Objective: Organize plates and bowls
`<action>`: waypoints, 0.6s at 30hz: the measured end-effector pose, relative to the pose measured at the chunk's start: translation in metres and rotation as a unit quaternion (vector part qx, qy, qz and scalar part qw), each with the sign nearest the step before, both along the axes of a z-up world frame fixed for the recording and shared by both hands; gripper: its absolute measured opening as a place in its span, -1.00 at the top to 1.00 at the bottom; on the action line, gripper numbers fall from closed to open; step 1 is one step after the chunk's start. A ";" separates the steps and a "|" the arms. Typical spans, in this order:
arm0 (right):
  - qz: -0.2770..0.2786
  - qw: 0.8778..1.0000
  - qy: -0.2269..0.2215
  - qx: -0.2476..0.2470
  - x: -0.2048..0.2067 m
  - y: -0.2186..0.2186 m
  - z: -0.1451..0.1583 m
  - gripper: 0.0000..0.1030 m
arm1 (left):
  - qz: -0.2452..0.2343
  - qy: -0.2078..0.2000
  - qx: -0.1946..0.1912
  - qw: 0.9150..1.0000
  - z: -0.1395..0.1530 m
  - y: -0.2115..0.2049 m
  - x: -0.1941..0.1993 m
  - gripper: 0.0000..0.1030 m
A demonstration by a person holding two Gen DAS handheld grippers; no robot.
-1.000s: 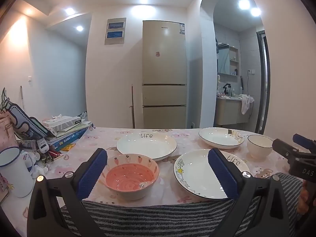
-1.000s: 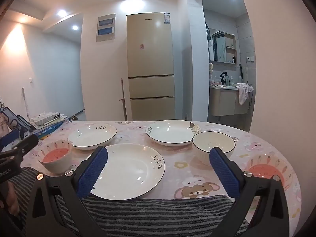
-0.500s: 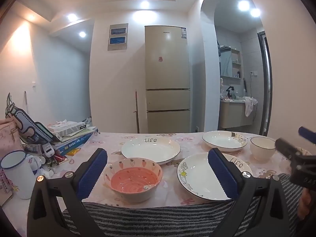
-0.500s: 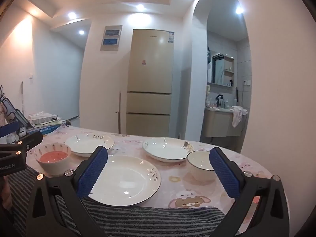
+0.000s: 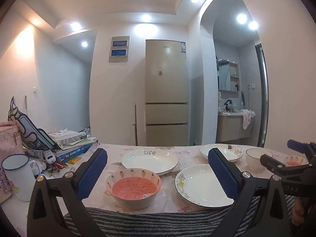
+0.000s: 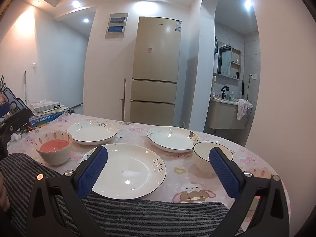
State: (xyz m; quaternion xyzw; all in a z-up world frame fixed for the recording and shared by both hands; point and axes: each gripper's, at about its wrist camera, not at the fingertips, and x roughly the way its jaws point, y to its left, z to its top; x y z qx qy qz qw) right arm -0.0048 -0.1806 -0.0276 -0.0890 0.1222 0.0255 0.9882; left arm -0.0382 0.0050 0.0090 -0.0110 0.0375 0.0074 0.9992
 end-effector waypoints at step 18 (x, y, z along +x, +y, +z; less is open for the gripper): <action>0.024 0.998 0.050 -0.003 0.016 0.006 -0.009 -1.00 | 0.020 -0.020 0.034 0.999 0.000 -0.012 -0.008 -1.00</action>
